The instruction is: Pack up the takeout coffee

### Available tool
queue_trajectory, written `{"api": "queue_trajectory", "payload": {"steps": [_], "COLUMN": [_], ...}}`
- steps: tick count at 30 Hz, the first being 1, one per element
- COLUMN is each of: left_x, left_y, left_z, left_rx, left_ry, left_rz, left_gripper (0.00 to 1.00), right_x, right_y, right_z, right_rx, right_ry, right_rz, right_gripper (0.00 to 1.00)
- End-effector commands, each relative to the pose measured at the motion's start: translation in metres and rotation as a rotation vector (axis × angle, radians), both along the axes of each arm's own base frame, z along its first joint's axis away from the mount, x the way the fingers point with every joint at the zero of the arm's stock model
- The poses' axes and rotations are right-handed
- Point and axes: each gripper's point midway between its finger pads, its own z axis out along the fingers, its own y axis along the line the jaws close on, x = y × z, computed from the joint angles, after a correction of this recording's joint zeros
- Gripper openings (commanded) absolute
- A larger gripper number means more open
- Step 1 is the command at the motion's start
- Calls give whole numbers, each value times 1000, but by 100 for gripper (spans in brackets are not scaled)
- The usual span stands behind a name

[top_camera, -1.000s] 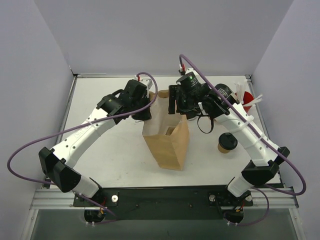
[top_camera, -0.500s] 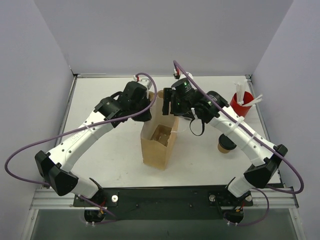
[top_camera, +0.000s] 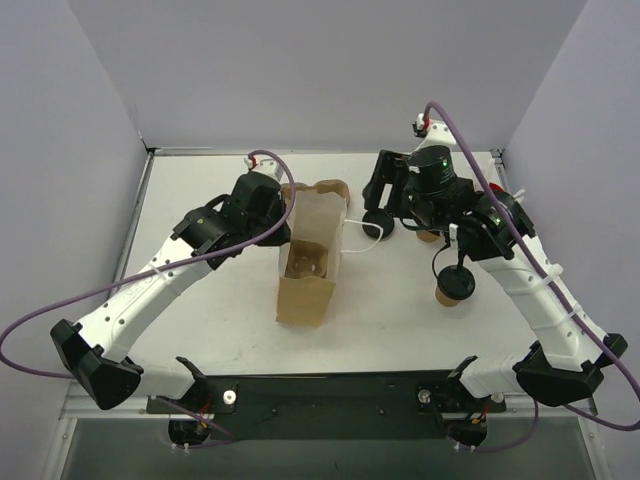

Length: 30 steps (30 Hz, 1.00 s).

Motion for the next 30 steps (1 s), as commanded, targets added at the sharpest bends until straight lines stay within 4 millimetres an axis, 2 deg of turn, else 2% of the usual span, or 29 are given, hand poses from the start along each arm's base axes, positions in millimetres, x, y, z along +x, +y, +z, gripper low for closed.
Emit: {"api": "queue_trajectory", "payload": {"steps": [1, 4, 5, 7, 9, 11, 12, 13, 15, 17, 24, 30], "left_x": [7, 5, 4, 2, 1, -1, -2, -3, -4, -6, -12, -16], "left_y": [8, 14, 16, 22, 26, 27, 27, 27, 27, 28, 27, 27], "left_z": [22, 17, 17, 15, 15, 18, 18, 18, 18, 17, 15, 16], "left_rx": [-91, -90, -88, -73, -74, -83, -84, -89, -86, -88, -106, -115], "left_ry": [-96, -98, -100, -100, -101, -111, -111, -111, -112, -113, -114, -122], "left_rz": [91, 104, 103, 110, 106, 95, 88, 78, 65, 57, 27, 10], "left_gripper": [0, 0, 0, 0, 0, 0, 0, 0, 0, 0, 3, 9], "right_x": [-6, -11, -16, -27, -43, -54, -64, -70, -80, -86, -84, -75], "right_y": [-58, -87, -98, -125, -143, -158, -167, -175, -191, -203, -218, -217], "right_z": [-70, -98, -113, -124, -148, -155, -169, -171, -188, -194, -216, -239], "right_rx": [-163, -200, -242, -293, -326, -307, -339, -334, -342, -334, -293, -267], "right_ry": [199, 278, 308, 338, 406, 425, 462, 463, 520, 551, 615, 661], "right_rz": [-131, -207, -234, -321, -358, -408, -430, -451, -495, -526, -555, -541], "right_gripper": [71, 71, 71, 72, 74, 75, 77, 79, 82, 83, 88, 89]}}
